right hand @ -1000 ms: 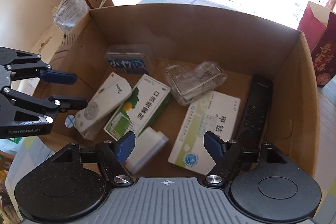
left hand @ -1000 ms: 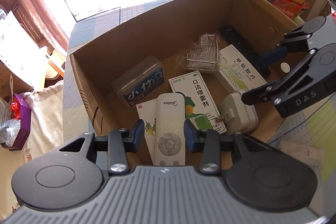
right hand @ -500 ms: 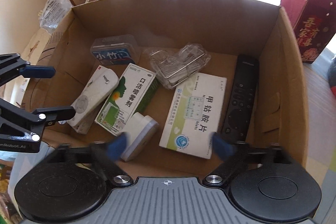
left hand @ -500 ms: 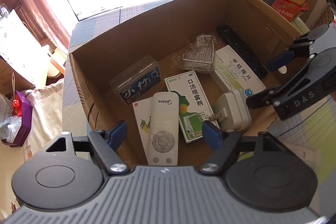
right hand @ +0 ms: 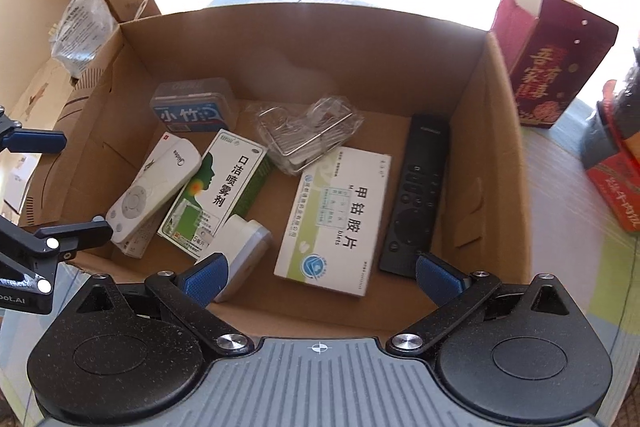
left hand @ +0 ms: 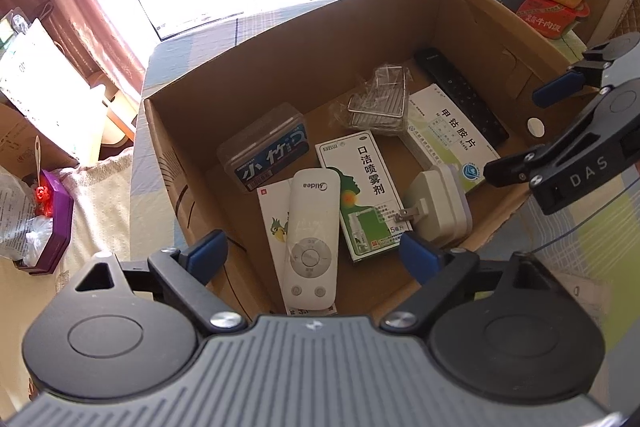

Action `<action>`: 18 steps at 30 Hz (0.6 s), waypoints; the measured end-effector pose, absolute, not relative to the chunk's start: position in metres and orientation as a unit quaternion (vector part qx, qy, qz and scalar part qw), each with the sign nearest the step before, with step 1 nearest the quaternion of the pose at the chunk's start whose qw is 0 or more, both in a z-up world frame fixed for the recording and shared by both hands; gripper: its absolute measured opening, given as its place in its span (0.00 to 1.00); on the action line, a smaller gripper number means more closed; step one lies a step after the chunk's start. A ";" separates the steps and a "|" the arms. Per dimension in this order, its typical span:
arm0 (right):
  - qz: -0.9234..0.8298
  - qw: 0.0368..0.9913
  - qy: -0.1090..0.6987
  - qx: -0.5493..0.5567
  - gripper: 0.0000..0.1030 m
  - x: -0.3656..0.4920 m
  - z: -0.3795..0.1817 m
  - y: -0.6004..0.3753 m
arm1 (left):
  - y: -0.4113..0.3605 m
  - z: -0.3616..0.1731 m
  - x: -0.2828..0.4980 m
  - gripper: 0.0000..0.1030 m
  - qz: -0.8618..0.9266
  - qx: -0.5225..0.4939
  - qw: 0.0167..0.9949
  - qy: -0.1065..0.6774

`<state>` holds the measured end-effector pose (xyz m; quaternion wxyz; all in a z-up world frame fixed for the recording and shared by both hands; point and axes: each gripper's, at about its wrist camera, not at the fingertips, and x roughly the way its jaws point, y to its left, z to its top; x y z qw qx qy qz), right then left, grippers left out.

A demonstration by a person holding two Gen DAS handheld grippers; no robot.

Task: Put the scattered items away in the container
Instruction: 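Lower both items into the box and open both tools to release them, then lift both open tools out of the box back toward the table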

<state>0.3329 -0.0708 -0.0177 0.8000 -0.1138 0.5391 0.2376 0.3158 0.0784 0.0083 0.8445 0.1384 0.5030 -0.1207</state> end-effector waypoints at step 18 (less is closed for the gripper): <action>0.230 0.826 0.508 -0.085 1.00 0.304 0.018 -0.089 | 0.076 0.045 0.283 0.88 -0.109 0.137 0.864 0.471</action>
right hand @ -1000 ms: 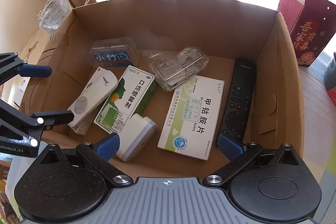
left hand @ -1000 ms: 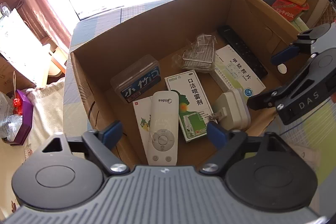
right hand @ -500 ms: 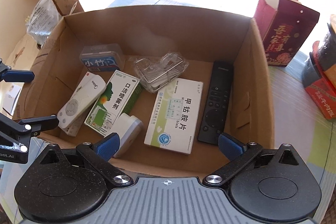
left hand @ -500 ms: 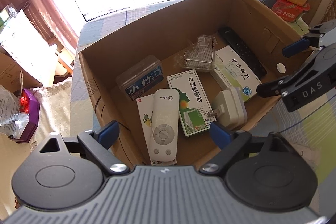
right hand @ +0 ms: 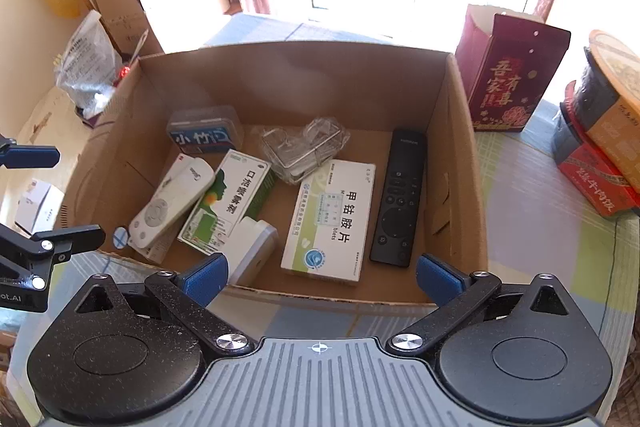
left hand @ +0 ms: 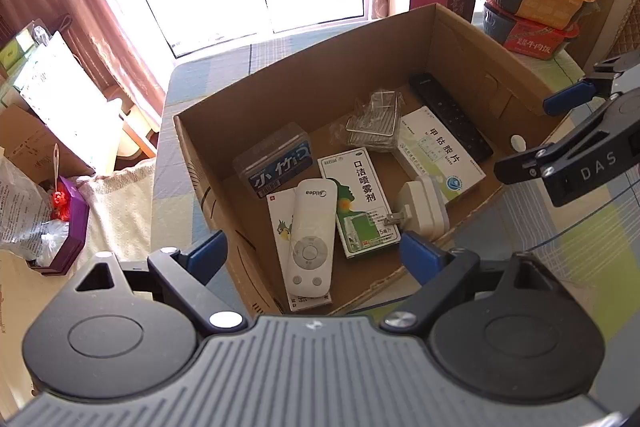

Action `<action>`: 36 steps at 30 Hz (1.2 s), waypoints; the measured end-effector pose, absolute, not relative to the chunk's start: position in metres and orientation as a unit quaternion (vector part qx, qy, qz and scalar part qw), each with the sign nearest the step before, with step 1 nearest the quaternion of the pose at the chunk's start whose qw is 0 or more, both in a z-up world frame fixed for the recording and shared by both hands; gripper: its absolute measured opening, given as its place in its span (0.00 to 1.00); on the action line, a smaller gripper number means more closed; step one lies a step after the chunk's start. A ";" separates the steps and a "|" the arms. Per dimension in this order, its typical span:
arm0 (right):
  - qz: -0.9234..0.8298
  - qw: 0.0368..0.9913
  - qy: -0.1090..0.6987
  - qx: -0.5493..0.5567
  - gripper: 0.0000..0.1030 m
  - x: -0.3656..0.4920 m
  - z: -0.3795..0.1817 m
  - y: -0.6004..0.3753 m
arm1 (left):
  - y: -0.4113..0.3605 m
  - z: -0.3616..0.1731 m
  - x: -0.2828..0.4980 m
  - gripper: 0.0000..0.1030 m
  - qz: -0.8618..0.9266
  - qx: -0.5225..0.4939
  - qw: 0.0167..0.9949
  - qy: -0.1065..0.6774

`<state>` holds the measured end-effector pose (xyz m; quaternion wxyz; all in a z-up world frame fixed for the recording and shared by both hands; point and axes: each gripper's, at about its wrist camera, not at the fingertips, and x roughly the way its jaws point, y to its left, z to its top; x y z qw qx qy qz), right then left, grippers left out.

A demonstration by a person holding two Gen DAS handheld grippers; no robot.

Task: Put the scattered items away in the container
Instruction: 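Lift both open tools out of the box back toward the table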

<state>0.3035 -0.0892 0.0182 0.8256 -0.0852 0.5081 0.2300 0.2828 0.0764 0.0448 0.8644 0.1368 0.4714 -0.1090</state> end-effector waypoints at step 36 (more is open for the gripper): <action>0.331 0.806 0.470 -0.141 1.00 0.174 -0.044 -0.154 | 0.094 0.001 0.154 0.88 -0.155 0.137 0.881 0.426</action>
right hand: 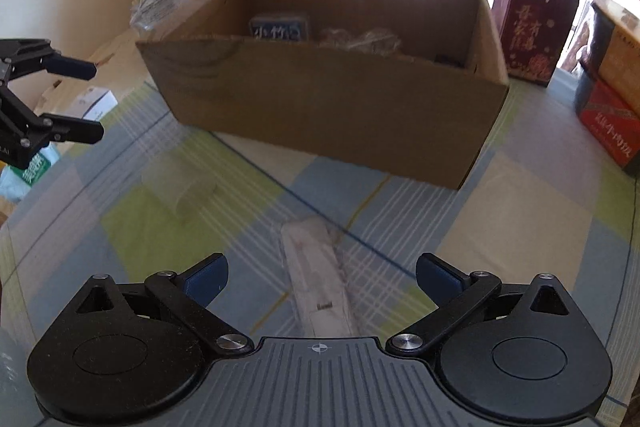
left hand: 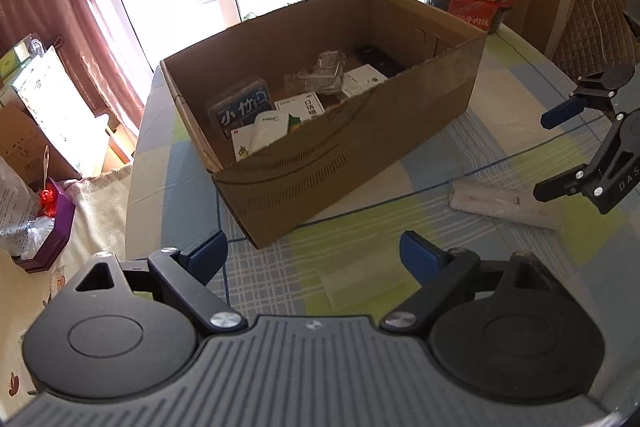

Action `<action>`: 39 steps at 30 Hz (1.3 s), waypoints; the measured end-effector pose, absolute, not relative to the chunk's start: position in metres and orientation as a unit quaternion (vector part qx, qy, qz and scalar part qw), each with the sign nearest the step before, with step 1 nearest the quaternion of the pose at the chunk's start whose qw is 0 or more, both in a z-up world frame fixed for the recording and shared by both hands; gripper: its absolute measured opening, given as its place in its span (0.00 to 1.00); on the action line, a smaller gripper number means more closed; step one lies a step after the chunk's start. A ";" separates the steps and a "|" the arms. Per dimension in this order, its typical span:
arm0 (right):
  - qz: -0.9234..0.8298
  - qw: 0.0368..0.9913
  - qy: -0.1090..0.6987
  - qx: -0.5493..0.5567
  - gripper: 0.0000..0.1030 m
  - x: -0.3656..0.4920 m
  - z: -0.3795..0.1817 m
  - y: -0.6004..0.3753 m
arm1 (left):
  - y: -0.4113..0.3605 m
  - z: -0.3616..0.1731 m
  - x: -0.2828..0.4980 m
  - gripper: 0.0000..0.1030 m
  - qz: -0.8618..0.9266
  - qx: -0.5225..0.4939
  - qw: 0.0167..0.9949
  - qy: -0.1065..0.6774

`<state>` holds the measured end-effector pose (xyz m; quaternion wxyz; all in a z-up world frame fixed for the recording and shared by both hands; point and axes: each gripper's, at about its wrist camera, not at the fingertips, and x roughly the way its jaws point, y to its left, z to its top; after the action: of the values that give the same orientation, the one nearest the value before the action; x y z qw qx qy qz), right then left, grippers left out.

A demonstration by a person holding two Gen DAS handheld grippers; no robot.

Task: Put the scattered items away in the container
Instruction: 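Lift both open tools out of the box back toward the table, then grasp the clear plastic cup with left tool while right tool grasps the bagged white item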

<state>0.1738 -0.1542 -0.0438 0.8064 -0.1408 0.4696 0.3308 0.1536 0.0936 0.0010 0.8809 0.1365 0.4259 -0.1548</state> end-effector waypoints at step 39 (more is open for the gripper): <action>0.284 0.798 0.513 -0.141 0.62 0.123 -0.100 -0.198 | 0.054 -0.097 0.184 0.51 -0.366 0.317 0.753 0.446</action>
<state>0.1235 -0.1979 -0.1002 0.7979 -0.1414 0.5126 0.2840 0.1843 0.0537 -0.0975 0.7528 0.3166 0.4461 -0.3661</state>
